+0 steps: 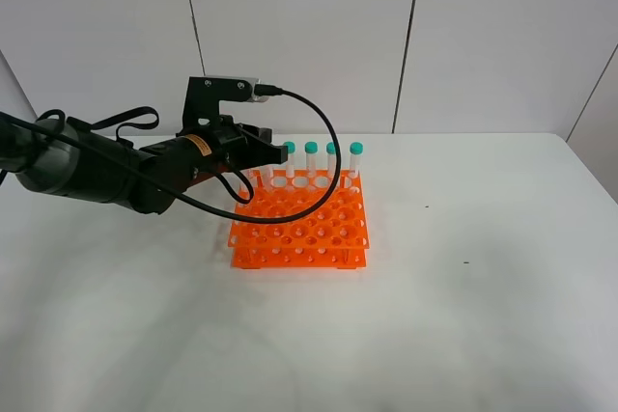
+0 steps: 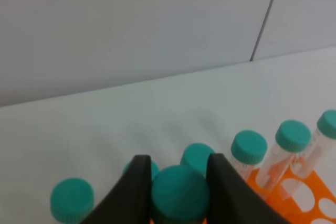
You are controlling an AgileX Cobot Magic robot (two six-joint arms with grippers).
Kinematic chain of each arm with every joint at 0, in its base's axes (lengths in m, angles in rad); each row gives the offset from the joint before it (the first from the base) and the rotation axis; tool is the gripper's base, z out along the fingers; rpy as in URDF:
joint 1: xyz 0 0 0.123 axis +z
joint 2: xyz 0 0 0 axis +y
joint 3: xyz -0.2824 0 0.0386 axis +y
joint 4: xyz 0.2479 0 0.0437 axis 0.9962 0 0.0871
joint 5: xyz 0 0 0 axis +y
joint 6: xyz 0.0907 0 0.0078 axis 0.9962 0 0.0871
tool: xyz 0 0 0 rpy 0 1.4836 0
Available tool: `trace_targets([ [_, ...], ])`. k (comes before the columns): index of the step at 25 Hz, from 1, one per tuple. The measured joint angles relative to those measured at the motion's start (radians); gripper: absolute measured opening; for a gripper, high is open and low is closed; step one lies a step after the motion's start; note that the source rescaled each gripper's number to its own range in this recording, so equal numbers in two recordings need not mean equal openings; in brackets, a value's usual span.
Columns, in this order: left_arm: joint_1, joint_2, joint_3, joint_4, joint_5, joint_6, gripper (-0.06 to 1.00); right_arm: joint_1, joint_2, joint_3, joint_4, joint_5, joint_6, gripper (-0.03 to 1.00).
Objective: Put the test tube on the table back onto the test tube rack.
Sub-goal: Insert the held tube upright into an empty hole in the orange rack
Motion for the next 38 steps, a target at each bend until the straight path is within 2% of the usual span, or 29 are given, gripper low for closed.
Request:
trace_targets([
  [9,0.0,0.004,0.0,0.0,-0.028,0.044,0.0,0.0,0.0,0.0,0.001,-0.001,0.0,0.94],
  [38,0.0,0.004,0.0,0.0,-0.028,0.046,0.0,0.0,0.0,0.0,0.001,0.0,0.0,0.94],
])
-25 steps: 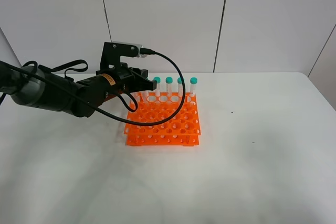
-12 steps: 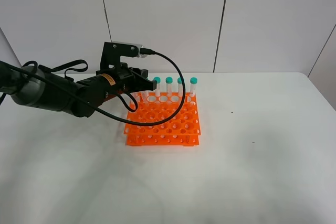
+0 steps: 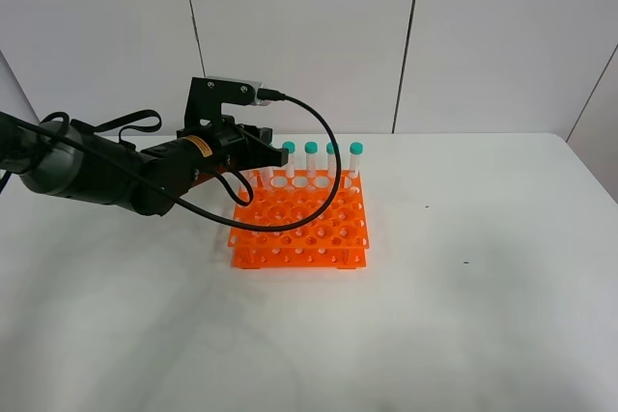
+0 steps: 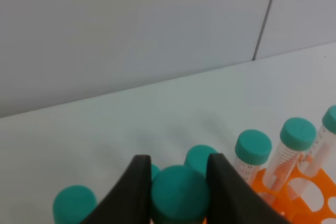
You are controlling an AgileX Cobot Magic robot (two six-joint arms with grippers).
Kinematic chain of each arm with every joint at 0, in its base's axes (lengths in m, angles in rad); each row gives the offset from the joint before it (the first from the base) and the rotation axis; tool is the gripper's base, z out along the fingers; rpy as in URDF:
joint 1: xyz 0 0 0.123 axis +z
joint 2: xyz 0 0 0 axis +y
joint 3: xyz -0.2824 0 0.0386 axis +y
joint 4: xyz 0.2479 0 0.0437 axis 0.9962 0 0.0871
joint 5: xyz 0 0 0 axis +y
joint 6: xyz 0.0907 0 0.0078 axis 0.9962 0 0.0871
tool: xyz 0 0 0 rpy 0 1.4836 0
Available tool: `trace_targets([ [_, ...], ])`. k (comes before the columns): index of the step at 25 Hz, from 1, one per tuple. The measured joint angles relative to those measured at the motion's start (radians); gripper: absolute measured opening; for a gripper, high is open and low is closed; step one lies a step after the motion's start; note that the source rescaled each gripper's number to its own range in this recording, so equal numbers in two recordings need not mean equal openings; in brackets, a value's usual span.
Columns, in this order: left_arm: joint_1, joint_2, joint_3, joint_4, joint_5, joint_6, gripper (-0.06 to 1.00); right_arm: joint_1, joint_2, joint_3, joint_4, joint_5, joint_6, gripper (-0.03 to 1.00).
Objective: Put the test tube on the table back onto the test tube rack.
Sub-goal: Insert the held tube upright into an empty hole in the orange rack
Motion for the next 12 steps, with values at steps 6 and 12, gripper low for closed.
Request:
trace_targets([
  [6,0.0,0.032,-0.001,0.0,-0.008,0.0,0.0,0.0,0.0,0.0,0.0,0.0,0.0,0.94],
  [12,0.0,0.05,-0.001,0.002,-0.013,0.001,0.0,0.0,0.0,0.0,0.0,0.0,0.0,0.94],
])
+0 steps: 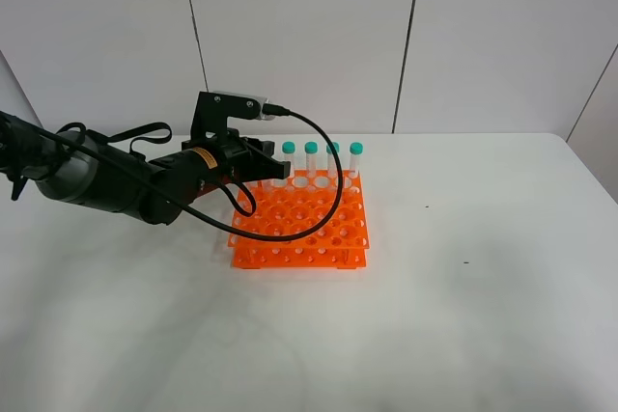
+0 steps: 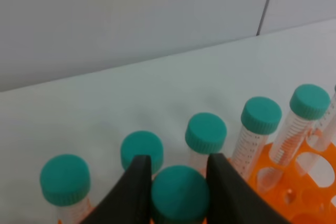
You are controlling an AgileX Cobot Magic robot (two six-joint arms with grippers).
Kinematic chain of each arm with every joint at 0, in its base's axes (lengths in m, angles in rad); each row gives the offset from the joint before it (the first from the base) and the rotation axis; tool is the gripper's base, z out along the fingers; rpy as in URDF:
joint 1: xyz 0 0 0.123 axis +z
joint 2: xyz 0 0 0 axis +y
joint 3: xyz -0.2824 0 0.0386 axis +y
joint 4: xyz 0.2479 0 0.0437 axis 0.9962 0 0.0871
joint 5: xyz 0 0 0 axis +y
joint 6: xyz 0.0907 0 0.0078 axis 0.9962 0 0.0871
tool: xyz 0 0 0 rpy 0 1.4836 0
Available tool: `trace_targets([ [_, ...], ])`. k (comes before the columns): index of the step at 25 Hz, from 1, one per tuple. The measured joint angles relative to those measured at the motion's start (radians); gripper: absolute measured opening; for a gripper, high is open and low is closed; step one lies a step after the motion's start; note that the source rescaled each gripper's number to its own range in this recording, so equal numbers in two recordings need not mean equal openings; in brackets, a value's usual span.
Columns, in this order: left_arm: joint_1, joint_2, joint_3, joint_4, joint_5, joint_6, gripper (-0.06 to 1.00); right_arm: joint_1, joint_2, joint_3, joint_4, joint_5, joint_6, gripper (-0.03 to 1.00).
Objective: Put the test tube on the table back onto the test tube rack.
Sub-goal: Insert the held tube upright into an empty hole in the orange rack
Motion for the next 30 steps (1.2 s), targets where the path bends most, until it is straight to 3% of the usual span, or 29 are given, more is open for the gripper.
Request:
trace_targets([
  [30,0.0,0.071,-0.048,0.001,0.021,-0.001,0.0,0.0,0.0,0.0,0.0,-0.001,0.0,0.94],
])
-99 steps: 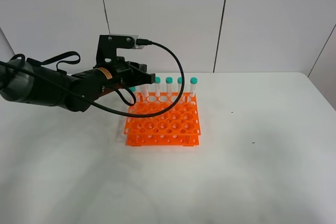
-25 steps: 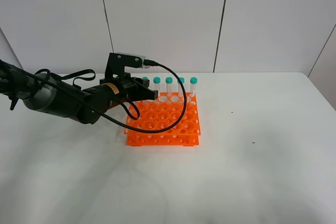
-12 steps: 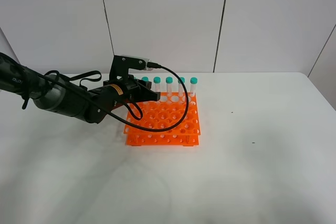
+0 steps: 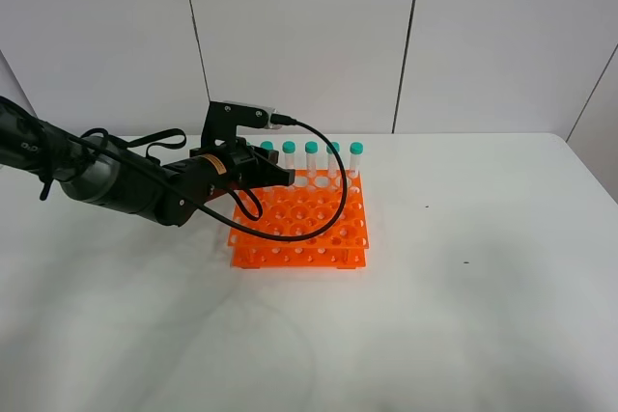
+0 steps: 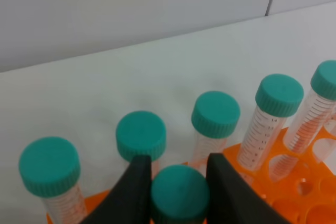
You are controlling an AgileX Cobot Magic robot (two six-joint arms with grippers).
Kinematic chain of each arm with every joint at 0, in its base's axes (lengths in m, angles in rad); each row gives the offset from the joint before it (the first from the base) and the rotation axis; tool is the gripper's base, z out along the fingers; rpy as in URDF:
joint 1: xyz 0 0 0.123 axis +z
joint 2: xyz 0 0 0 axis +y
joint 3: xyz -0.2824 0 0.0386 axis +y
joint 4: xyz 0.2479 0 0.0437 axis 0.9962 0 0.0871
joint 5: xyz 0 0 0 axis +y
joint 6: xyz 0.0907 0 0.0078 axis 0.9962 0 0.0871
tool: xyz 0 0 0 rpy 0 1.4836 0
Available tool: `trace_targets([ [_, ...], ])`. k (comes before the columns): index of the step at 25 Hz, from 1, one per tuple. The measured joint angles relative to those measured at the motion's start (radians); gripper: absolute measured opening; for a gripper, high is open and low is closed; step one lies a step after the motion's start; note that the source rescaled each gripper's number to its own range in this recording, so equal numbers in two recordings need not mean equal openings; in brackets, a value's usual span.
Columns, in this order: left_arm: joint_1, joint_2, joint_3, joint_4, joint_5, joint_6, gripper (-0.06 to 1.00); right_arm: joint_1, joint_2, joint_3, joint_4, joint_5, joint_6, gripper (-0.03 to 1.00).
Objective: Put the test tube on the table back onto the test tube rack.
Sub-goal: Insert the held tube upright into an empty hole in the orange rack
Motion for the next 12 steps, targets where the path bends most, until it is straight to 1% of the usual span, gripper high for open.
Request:
trace_targets([
  [12,0.0,-0.013,0.027,0.0,0.004,-0.001,0.0,0.0,0.0,0.0,0.0,0.0,0.0,0.94],
])
